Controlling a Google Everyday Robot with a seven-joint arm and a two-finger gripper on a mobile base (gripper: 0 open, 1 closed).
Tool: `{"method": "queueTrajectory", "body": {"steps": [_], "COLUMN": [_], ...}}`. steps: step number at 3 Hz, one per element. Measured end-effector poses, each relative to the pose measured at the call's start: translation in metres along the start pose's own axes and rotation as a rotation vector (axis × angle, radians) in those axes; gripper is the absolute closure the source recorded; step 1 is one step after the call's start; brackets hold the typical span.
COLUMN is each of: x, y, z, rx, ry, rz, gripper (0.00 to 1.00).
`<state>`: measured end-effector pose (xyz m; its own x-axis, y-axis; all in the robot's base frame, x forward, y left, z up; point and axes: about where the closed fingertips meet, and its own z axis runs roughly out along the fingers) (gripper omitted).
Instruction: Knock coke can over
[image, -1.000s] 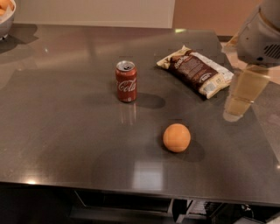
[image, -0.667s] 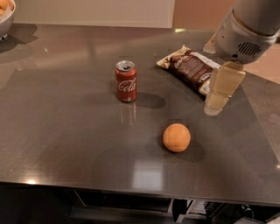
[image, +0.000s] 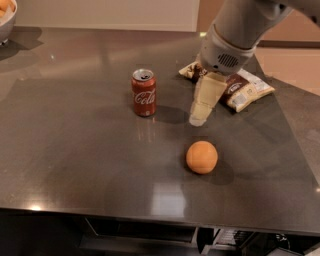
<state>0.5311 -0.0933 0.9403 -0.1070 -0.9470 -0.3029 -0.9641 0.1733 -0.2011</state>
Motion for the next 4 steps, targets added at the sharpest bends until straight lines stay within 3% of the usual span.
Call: {"method": "queueTrajectory", "body": {"steps": [4], "x": [-0.098], "y": [-0.049], "z": [0.081], "rx": [-0.057], "ry": [-0.144], "rz": [0.074], "gripper": [0.0]}}
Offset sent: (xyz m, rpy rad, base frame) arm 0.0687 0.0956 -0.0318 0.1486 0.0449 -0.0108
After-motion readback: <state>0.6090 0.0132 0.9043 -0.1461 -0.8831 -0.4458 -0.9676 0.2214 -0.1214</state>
